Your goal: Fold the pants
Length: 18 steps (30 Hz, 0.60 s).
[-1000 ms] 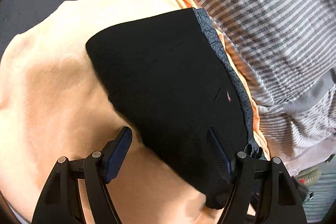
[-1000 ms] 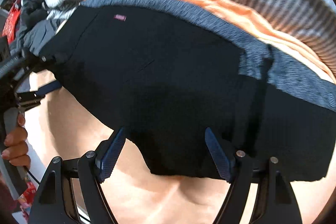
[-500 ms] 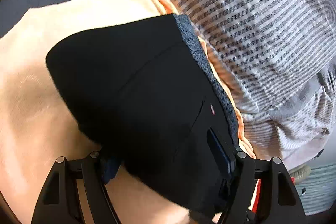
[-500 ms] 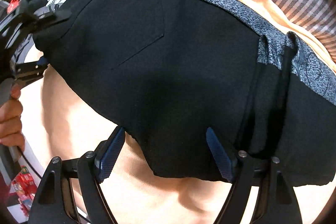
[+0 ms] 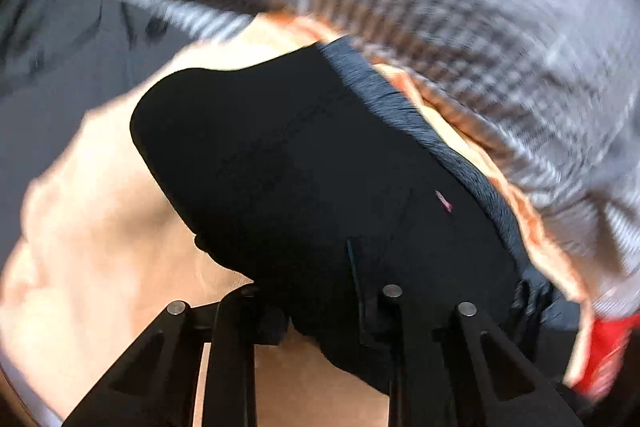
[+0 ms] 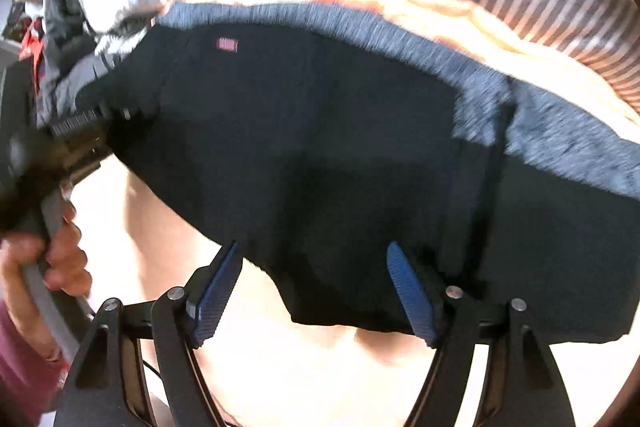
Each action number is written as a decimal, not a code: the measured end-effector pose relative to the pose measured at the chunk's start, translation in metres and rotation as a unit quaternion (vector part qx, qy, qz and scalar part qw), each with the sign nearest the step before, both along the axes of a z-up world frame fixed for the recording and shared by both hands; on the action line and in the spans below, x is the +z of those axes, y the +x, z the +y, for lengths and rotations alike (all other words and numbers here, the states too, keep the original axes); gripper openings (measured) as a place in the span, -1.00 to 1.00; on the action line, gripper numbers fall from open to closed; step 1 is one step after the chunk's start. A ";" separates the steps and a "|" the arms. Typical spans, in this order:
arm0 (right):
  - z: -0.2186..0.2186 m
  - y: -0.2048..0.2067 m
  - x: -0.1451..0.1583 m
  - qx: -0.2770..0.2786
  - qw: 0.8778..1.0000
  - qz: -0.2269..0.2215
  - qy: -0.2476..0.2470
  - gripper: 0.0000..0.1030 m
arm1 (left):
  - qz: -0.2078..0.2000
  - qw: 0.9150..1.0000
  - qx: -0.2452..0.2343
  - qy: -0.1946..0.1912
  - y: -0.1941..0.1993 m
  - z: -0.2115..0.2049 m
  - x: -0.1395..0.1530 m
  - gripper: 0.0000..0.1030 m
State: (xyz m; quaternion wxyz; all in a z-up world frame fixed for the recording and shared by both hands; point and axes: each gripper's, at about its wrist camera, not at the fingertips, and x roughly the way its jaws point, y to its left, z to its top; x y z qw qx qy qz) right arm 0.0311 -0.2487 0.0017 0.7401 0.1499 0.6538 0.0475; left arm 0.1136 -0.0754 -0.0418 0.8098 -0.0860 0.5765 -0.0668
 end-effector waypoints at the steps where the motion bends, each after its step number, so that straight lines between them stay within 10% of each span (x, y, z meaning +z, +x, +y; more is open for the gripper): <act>1: -0.005 0.004 0.009 -0.006 1.000 -0.005 0.006 0.52 | -0.010 1.000 -0.011 0.016 -0.003 -0.006 0.004 -0.55; 10: -0.038 0.070 0.081 -0.034 0.993 -0.041 0.103 0.53 | -0.108 0.973 -0.135 0.150 -0.033 -0.067 0.043 -0.58; 18: 0.032 0.157 0.119 0.080 0.987 -0.010 0.138 0.70 | -0.157 0.946 -0.194 0.206 -0.045 -0.099 0.058 -0.58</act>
